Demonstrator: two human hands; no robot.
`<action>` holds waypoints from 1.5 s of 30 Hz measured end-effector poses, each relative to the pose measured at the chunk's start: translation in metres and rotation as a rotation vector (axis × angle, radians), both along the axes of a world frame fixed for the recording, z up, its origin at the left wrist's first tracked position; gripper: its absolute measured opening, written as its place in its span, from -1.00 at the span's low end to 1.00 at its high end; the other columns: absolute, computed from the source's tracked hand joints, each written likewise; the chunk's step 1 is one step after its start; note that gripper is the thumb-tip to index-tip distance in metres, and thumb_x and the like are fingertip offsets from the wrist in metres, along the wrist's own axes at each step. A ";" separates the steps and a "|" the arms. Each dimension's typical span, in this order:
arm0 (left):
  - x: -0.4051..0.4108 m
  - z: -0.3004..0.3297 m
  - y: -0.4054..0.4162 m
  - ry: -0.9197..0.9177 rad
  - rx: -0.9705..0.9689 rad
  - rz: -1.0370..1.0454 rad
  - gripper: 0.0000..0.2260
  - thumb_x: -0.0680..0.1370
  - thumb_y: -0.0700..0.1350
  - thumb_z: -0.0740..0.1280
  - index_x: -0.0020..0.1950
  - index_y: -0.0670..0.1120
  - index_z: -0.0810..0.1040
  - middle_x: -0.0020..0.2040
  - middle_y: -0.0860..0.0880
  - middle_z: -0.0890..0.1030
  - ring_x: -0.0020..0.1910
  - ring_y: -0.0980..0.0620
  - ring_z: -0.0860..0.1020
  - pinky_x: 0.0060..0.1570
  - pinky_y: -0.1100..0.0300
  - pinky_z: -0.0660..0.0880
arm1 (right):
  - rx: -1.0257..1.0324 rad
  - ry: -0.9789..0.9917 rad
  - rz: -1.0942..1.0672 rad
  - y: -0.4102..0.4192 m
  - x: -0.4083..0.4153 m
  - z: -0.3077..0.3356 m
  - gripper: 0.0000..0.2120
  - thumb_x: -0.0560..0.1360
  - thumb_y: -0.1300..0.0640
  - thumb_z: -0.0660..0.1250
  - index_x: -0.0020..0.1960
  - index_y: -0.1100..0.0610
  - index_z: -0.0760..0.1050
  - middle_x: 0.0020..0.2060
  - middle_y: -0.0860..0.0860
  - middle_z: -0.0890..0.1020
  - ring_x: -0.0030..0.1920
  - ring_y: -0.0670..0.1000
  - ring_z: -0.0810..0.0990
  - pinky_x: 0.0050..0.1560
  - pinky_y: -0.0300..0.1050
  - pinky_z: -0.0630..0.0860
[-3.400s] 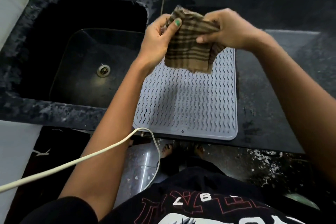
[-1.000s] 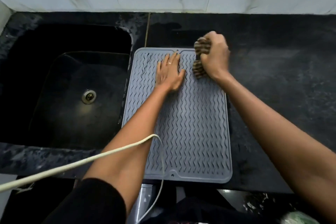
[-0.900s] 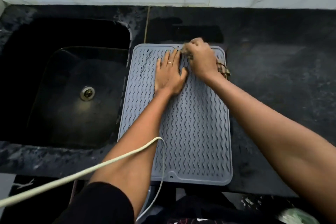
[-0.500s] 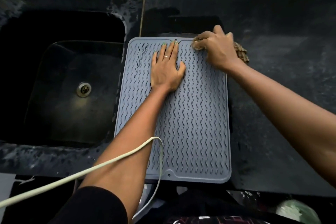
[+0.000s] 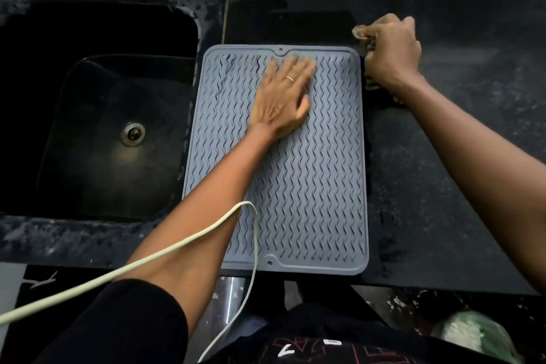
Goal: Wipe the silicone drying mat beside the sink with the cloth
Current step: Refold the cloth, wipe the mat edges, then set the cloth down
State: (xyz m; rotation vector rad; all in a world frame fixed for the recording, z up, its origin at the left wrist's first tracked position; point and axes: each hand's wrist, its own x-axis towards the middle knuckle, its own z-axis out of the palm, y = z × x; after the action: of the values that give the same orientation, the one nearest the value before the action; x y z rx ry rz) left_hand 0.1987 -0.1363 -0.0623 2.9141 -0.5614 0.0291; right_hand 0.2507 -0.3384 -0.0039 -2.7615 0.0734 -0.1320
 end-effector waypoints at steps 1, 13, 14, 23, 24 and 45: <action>-0.005 -0.001 -0.007 0.047 -0.002 -0.070 -0.46 0.63 0.06 0.04 0.59 -0.01 0.01 0.60 -0.01 0.08 0.59 -0.01 0.00 0.52 -0.01 -0.19 | -0.014 0.030 0.020 0.003 -0.004 -0.003 -0.60 0.48 0.31 0.23 0.24 -0.03 0.51 0.22 0.05 0.49 0.23 0.22 0.33 0.13 0.24 0.39; -0.012 0.005 -0.018 0.206 0.064 -0.008 -0.51 0.67 0.08 -0.09 0.60 0.05 -0.08 0.61 0.07 -0.01 0.59 0.06 -0.03 0.53 -0.03 -0.13 | -0.246 0.192 0.087 0.038 -0.065 -0.010 -0.77 0.46 0.32 0.26 0.12 0.27 0.49 0.18 0.17 0.47 0.22 0.25 0.31 0.05 0.30 0.37; -0.011 0.006 -0.019 0.211 0.074 -0.009 -0.51 0.67 0.09 -0.10 0.60 0.04 -0.08 0.61 0.06 -0.02 0.59 0.06 -0.04 0.54 -0.03 -0.13 | -0.243 0.198 0.080 0.039 -0.075 -0.008 -0.78 0.47 0.31 0.25 0.11 0.27 0.49 0.18 0.18 0.47 0.21 0.26 0.32 0.06 0.29 0.36; -0.012 0.012 -0.021 0.242 0.121 -0.012 -0.49 0.67 0.15 -0.12 0.60 0.04 -0.12 0.61 0.06 -0.06 0.59 0.04 -0.07 0.55 -0.07 -0.12 | -0.229 0.236 0.119 0.039 -0.208 -0.007 -0.60 0.41 0.36 0.29 0.24 0.18 0.43 0.25 0.08 0.45 0.20 0.20 0.32 -0.01 0.22 0.40; -0.012 0.013 -0.021 0.248 0.129 -0.012 -0.47 0.66 0.18 -0.12 0.60 0.03 -0.12 0.61 0.06 -0.07 0.59 0.03 -0.08 0.55 -0.09 -0.12 | -0.252 0.245 0.130 0.039 -0.225 -0.006 -0.55 0.40 0.35 0.31 0.28 0.17 0.40 0.27 0.06 0.44 0.19 0.20 0.32 -0.02 0.20 0.42; -0.103 0.017 -0.037 0.341 0.072 -0.087 -0.51 0.68 0.03 -0.04 0.59 0.07 -0.11 0.61 -0.06 -0.12 0.59 -0.12 -0.13 0.53 -0.04 -0.14 | -0.197 0.232 0.206 0.022 -0.289 -0.009 -0.45 0.33 0.33 0.35 0.32 0.19 0.38 0.32 0.08 0.42 0.08 0.21 0.39 -0.13 0.16 0.54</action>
State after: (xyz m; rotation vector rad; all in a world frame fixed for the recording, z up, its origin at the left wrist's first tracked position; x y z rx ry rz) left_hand 0.0960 -0.1734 -0.0453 2.8642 -0.6374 -0.4982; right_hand -0.0381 -0.3162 -0.0126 -2.9468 -0.1727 0.2488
